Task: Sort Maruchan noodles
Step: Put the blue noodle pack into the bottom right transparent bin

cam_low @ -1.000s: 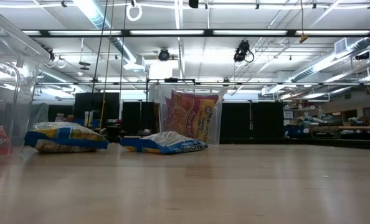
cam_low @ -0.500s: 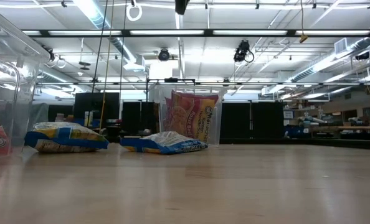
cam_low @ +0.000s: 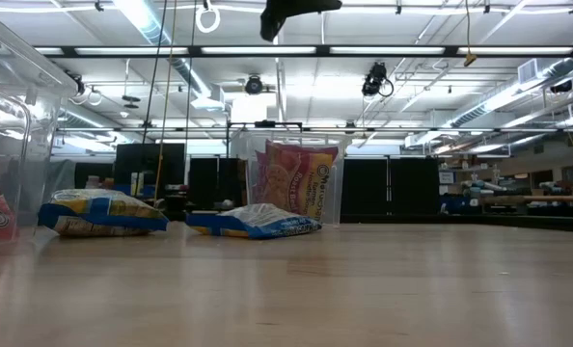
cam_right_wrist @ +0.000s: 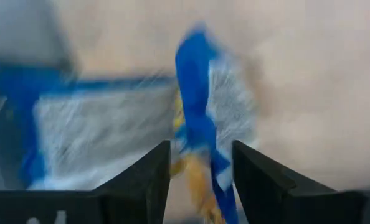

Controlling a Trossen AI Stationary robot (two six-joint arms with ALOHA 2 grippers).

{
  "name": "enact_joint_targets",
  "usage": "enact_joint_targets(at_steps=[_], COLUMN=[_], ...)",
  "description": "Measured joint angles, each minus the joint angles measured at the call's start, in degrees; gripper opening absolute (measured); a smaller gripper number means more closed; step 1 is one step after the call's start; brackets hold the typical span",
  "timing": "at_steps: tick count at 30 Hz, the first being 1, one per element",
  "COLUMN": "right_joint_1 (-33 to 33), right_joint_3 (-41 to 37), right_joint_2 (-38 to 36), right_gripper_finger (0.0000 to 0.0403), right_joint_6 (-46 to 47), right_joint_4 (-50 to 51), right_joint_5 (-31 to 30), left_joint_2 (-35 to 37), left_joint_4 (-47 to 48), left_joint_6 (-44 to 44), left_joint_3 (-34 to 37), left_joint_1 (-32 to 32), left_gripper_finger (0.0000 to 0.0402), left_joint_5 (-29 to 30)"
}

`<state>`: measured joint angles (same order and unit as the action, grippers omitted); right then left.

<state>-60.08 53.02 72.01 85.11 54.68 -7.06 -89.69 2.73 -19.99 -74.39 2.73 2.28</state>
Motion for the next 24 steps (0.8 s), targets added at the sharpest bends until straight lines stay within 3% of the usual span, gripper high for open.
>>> enact_joint_targets(at_steps=[3, 7, 11, 17, 21, 24], right_joint_1=[0.11, 0.11, 0.22, 0.21, -1.33, -2.43], right_joint_3=[-4.3, -7.65, -6.92, -1.72, 2.55, 2.42], right_joint_2=[0.0, 0.04, 0.04, 0.04, 0.04, 0.01], right_gripper_finger=[0.0168, 0.0158, 0.0123, 0.0013, 0.0007, 0.0007], right_joint_6=[-1.54, 0.7, 1.5, 1.29, 3.07, 3.18], right_joint_4=[-9.66, -15.06, -14.42, -6.24, 3.21, 4.75], right_joint_5=[7.19, 10.02, 7.76, 3.41, -3.04, -3.68], left_joint_2=[0.0, 0.0, 0.0, 0.0, 0.0, 0.0], left_joint_4=[0.19, 0.19, 0.18, 0.14, 0.11, 0.14], left_joint_6=[0.0, -0.39, -0.36, -0.31, -0.36, -0.37], left_joint_3=[0.0, 0.0, 0.0, 0.0, 0.0, 0.0], left_joint_1=[-0.01, 0.05, 0.12, 0.08, 0.06, 0.06], left_gripper_finger=[0.0183, 0.0183, 0.0183, 0.0183, 0.0183, 0.0183], left_joint_5=[0.02, -0.01, 0.0, 0.0, 0.0, 0.0])
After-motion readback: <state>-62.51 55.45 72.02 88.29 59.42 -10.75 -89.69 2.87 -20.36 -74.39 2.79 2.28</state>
